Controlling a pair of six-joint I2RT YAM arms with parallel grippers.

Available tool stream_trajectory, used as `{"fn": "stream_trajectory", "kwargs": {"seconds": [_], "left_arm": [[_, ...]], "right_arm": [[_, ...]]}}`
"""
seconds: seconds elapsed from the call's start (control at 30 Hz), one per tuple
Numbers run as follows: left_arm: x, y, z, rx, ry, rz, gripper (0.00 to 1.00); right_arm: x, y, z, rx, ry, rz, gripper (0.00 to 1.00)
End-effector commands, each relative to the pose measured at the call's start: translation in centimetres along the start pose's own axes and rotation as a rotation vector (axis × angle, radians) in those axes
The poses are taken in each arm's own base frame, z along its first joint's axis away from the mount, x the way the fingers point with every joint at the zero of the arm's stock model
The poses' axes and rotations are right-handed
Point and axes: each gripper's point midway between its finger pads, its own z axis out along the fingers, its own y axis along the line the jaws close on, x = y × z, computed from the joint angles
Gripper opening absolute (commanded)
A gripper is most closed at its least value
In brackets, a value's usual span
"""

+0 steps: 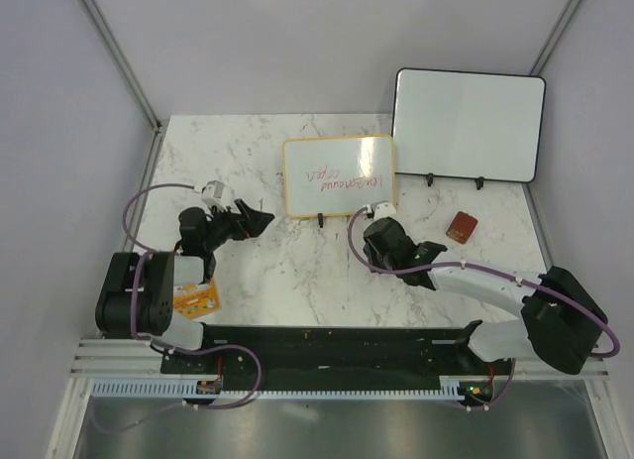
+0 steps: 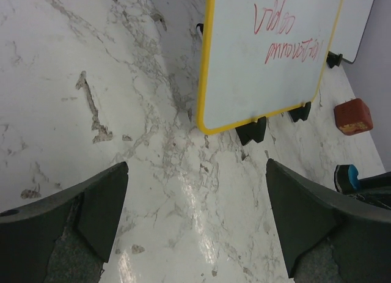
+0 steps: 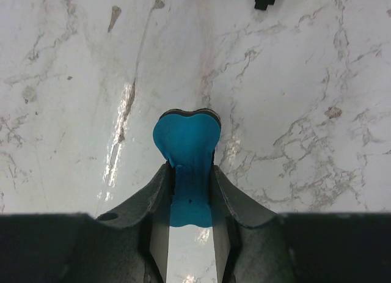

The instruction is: Erase the whiteboard

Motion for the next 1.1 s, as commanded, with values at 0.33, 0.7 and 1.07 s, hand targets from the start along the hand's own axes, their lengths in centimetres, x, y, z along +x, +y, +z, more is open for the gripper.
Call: {"fn": "stream_trajectory", "kwargs": {"seconds": [0.33,0.7,1.07], "left_arm": [[-9.4,-1.9,11.5,0.468,-0.146,-0.090,0.90],[-9.5,-3.9,15.4,0.575,-0.138,-0.016,0.86],[-9.0,-4.0,17.7,0.641,-0.108,-0.033,0.44]], "right_arm": [[-12.1,-0.1,1.6,-0.025,-0.309,0.070,0.00],[-15.9,0.5,4.2,-0.031,-0.346,0.030,0.00],[-18.0,0.2,6.1,-0.026,-0.401,0.066,0.00]]}}
